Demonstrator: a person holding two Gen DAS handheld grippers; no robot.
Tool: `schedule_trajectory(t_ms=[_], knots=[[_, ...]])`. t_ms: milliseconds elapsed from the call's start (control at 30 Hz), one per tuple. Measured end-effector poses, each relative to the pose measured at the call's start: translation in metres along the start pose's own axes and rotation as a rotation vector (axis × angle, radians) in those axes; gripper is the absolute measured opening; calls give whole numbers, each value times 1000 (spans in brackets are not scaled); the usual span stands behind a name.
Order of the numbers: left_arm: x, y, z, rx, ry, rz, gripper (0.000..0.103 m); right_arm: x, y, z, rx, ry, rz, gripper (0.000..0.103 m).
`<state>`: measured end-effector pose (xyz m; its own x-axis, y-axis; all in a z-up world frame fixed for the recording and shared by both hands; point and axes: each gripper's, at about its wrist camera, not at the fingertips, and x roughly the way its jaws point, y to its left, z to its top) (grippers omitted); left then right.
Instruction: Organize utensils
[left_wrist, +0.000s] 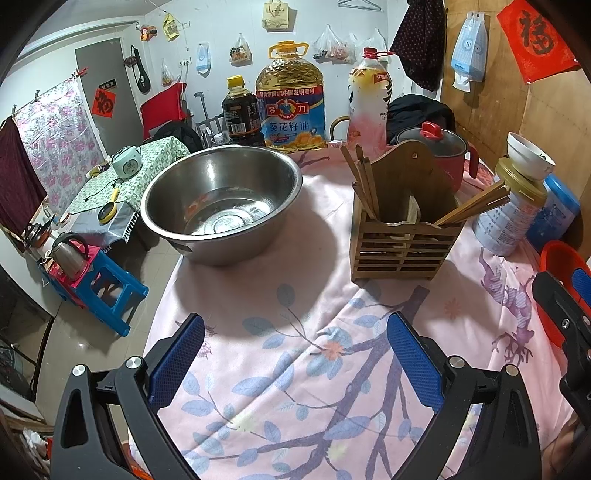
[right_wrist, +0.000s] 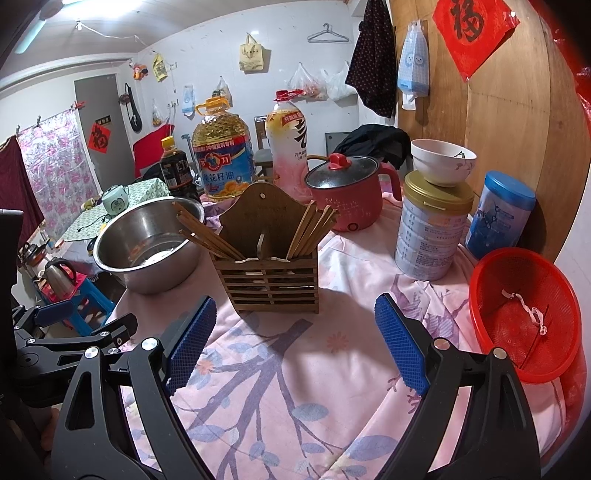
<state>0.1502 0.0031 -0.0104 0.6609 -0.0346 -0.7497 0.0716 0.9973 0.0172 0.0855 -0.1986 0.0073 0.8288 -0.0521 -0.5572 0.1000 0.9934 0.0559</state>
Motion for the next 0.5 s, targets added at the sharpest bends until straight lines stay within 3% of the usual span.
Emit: schedule_trajectory(t_ms=[500], knots=[[3, 2, -3, 2, 5, 0, 97, 3, -1, -1, 1, 3, 0, 85]])
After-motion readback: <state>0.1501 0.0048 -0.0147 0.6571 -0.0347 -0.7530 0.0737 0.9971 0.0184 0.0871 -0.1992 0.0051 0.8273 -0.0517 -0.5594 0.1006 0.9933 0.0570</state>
